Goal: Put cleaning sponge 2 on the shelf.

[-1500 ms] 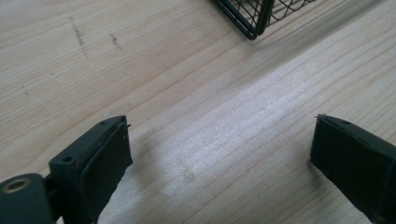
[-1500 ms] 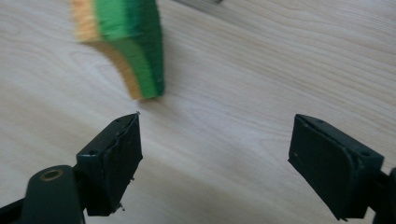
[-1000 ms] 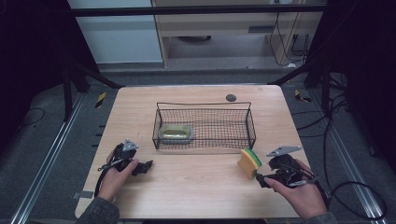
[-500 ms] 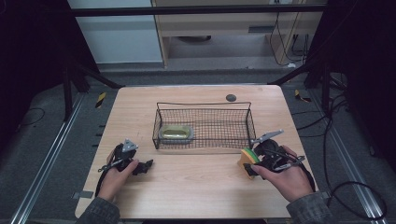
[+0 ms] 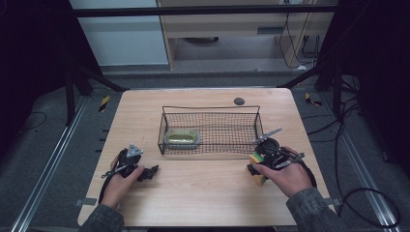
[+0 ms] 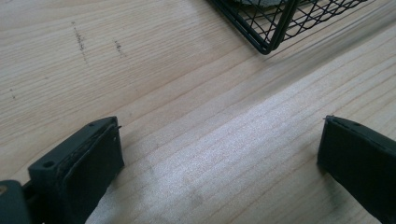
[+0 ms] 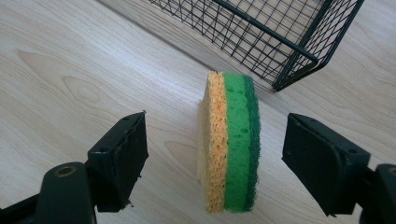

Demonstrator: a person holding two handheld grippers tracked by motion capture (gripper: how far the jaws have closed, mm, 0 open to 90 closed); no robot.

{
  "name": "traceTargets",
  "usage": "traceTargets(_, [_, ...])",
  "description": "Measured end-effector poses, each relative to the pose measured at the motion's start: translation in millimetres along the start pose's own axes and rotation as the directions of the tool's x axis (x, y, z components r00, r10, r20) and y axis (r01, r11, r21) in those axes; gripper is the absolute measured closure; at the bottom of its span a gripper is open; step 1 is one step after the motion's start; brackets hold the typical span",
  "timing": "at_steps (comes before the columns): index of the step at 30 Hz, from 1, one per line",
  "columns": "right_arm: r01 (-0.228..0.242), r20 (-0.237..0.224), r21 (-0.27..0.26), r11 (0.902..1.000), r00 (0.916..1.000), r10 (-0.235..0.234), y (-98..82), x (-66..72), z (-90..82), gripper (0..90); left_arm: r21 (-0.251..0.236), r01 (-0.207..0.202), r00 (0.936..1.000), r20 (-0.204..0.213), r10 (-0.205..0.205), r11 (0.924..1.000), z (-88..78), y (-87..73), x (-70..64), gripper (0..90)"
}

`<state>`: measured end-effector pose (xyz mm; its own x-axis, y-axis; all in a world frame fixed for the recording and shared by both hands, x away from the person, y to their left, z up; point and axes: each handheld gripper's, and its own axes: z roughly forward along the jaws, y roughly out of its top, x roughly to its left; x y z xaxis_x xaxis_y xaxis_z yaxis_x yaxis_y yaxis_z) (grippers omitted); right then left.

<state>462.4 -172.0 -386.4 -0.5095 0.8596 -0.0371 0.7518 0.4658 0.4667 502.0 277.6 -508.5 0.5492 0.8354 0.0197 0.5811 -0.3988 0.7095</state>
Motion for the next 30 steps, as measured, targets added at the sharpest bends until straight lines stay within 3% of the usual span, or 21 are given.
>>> traceTargets(5, [-0.007, 0.003, 0.007, 1.0, 1.0, 0.007, 1.7, -3.8, 1.2, 22.3, 0.0, -0.001, 1.0, 0.001, 0.001, 1.0, 0.5, 0.6, 0.3, 0.0])
traceTargets(14, [-0.023, -0.018, 0.086, 0.996, 0.9995, 0.024, 5.3, -10.9, 13.9, 24.8, -0.001, -0.002, 1.0, 0.002, 0.002, 1.0, 0.9, 0.8, 0.5, 0.0])
traceTargets(29, [-0.002, -0.064, 0.146, 0.9892, 0.9979, 0.011, 4.2, -16.3, 35.8, 48.5, -0.001, -0.006, 1.0, 0.005, 0.006, 1.0, 1.2, 1.1, 0.8, 0.0])
traceTargets(30, [-0.019, -0.075, 0.154, 0.988, 0.9967, 0.03, 3.6, -15.7, 36.1, 52.1, -0.001, -0.006, 1.0, 0.006, 0.006, 1.0, 1.2, 1.2, 0.8, 0.0])
